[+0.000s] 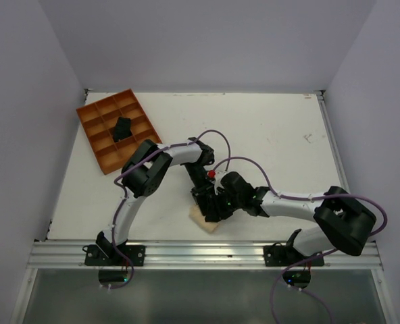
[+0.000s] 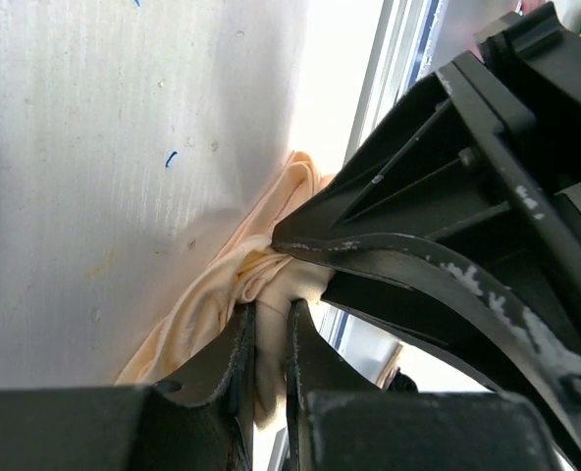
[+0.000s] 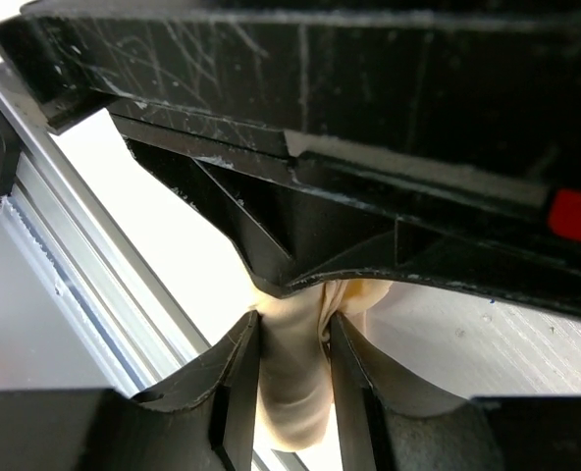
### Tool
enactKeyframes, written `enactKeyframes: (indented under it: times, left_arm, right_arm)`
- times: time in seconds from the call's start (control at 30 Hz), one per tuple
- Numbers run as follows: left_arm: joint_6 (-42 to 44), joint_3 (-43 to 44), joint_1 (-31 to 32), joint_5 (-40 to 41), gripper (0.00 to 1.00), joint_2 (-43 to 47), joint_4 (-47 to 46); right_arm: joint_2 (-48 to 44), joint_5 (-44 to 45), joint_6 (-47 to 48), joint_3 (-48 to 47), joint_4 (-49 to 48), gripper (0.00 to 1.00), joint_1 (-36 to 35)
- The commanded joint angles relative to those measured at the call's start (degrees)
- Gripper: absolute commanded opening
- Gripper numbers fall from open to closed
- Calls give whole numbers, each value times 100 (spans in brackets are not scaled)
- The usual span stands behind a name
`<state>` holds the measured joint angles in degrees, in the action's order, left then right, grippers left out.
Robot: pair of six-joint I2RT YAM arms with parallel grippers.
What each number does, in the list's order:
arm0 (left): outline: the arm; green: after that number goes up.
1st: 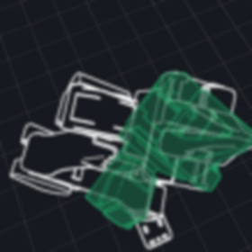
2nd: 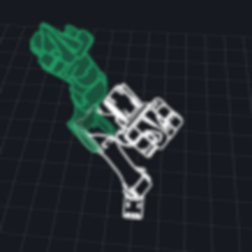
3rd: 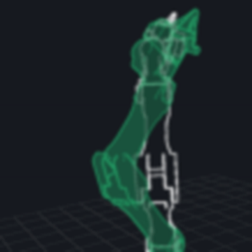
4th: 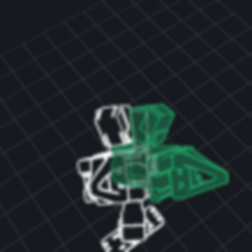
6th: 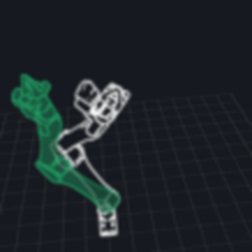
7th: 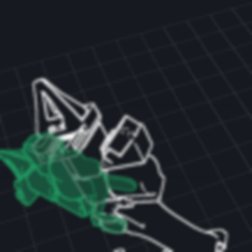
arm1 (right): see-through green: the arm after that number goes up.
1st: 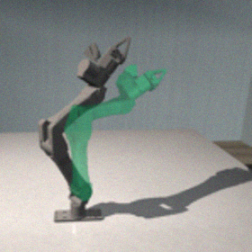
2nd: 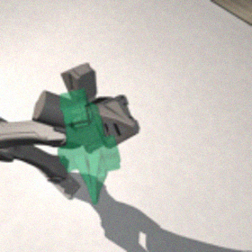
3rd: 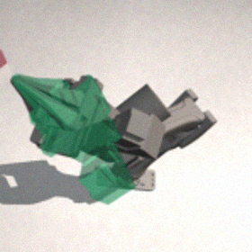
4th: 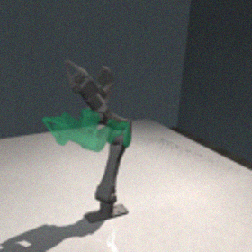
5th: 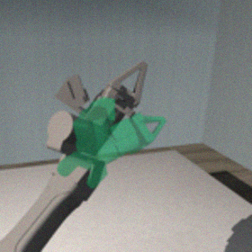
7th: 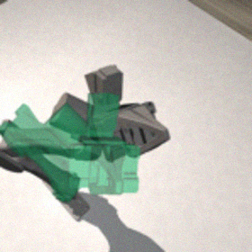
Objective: Roll the underwear
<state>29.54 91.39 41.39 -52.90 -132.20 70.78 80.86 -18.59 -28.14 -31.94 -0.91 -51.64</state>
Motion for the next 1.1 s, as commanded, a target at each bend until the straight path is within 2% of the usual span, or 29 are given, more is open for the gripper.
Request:
enactKeyframes:
  times: [0.0, 0.17, 0.3, 0.53, 0.7, 0.83, 0.9, 0.93, 1.0, 1.07]
  left_arm:
    - [211, -43, -8, 1502, 7, -210, -1664]
    - [-264, -394, -17, 1371, 20, 194, -2059]
    - [-466, -649, -69, 1107, 21, 405, -2174]
    - [-695, -790, -306, 1195, 22, 520, -2051]
    - [-1020, -886, -561, 424, 23, 731, -2402]
    - [-1205, -1001, -746, 202, 23, 897, -2569]
    - [-1249, -1071, -798, 193, 24, 950, -2605]
    - [-1440, -1149, -807, 202, 30, 1003, -2735]
    - [-1661, -1281, -799, -25, 35, 1073, -3121]
    - [-1890, -1562, -790, -193, 35, 1223, -3429]
  right_arm:
    - [-9, 189, 37, 180, 469, 0, -57]
    - [-96, 180, 28, 171, 583, 0, -101]
    - [-202, 172, -33, 303, 548, 0, -110]
    - [-413, 233, -192, 496, 609, 0, -197]
    - [-220, 259, -244, 435, 653, 0, -277]
    - [-150, 294, -367, 426, 609, 0, -338]
    - [-114, 330, -411, 452, 531, 0, -356]
    - [-79, 330, -446, 478, 521, 0, -365]
    - [-53, 417, -482, 496, 530, 0, -373]
    - [-9, 426, -578, 531, 460, 0, -373]
